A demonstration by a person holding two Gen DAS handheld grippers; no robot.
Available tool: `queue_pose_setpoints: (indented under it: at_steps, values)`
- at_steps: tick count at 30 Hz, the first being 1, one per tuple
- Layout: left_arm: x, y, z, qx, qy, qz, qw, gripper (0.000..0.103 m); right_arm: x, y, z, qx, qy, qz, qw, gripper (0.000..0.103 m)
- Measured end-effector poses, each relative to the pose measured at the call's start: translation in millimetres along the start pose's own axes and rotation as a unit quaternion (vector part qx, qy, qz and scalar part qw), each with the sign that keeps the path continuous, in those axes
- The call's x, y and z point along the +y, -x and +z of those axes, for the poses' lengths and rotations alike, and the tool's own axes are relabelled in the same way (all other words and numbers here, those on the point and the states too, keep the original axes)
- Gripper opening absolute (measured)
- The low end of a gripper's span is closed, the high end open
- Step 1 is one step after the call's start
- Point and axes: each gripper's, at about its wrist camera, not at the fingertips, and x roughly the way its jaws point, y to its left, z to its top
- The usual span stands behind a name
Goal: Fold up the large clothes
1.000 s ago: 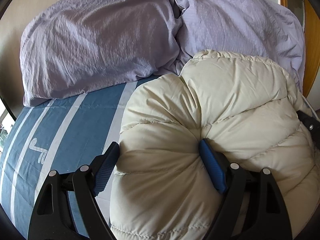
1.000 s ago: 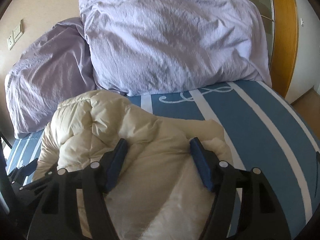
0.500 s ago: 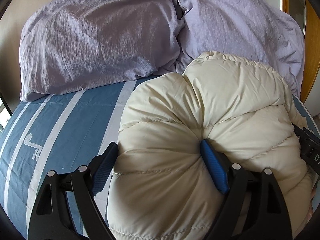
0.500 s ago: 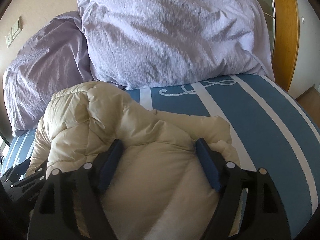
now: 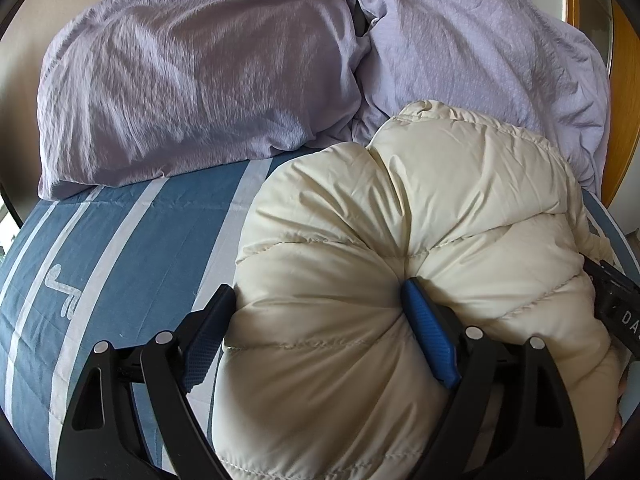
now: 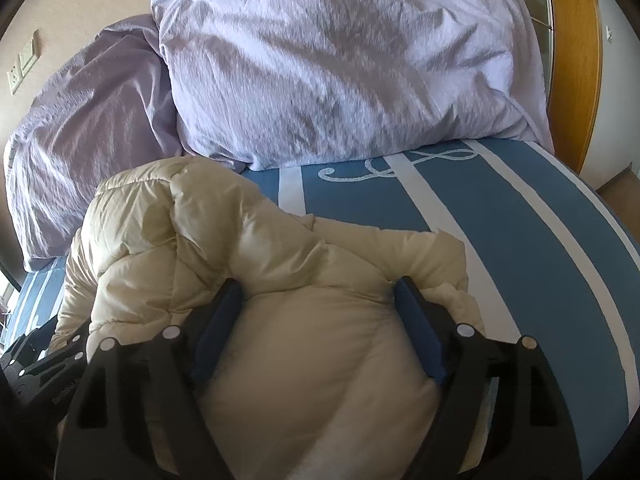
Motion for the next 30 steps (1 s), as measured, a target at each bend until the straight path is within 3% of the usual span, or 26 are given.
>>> queue_pose_setpoints:
  at_steps: [30]
  values:
    - [3,-4,1,0.007,0.013,-0.003,0.9999,0.087,3,-14,6,0.027,-0.005,-0.001,1.000,0.083]
